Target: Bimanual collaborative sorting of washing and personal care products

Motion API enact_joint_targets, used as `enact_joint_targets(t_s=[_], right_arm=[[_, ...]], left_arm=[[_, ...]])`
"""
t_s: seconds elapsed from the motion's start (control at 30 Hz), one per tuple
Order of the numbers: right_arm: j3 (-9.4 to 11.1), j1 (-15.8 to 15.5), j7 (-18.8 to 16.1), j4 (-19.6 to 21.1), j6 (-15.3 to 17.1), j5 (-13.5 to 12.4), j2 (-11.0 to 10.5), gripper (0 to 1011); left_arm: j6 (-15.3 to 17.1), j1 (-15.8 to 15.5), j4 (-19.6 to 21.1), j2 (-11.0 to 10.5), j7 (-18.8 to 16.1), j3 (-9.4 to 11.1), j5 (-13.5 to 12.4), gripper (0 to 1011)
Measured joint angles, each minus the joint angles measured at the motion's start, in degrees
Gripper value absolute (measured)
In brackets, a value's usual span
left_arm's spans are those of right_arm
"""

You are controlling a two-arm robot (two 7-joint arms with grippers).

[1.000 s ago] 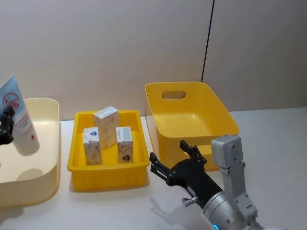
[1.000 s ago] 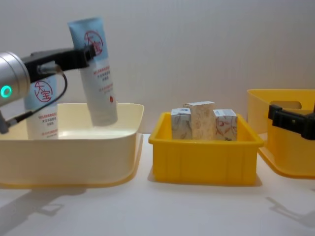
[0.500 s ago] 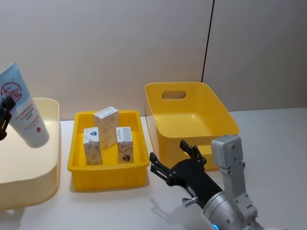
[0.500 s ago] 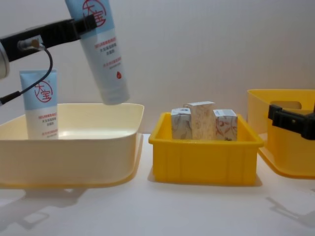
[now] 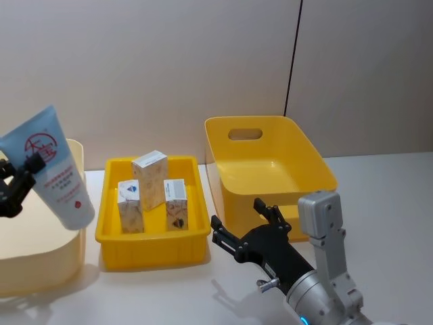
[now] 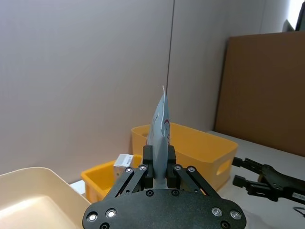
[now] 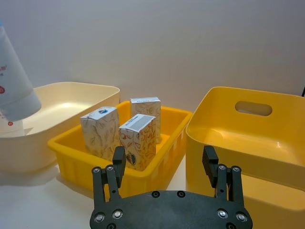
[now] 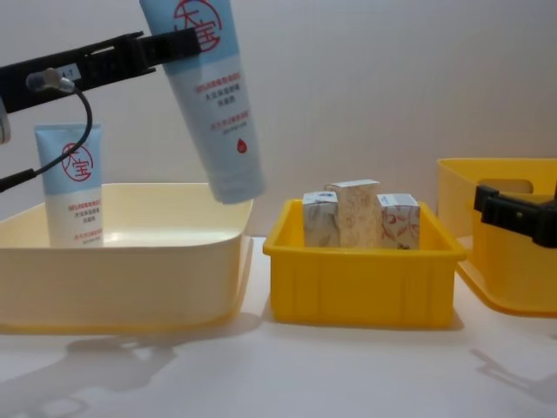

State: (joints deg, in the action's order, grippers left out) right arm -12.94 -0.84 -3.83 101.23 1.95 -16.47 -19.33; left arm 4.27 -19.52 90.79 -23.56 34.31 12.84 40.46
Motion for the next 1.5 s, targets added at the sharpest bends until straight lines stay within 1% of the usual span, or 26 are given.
enact_joint_targets(t_s=[0.23,0.73,1.1,1.3,1.5], right_arm=[[0.00,0.00,0.00,0.00,0.00,0.00,0.00,1001],[0.00,0.00,0.00,0.00,0.00,0.00,0.00,1001],[0.02,0.00,-0.19,0.08,0.01,-0.04,0.03,1001],[0.16,0.17,-1.91,0.69,0.23,-1.23,-0.01,1001],[0.46,0.83,-4.66,2.01,1.21,-3.91,-0.02,1001]], left_arm=[[0.37,-0.03,0.11,-0.43,0.84,1.04,0.40,147],[0.17,-0.42,-0.21,-0.22,2.12,3.46,1.17,147],[0.22,-0.49,-0.24,-0.28,2.72,4.33,1.89,147],[0.28,-0.51,-0.24,-0.31,2.89,4.60,2.11,147],[0.32,-0.54,-0.24,-0.35,3.00,4.77,2.26,147]])
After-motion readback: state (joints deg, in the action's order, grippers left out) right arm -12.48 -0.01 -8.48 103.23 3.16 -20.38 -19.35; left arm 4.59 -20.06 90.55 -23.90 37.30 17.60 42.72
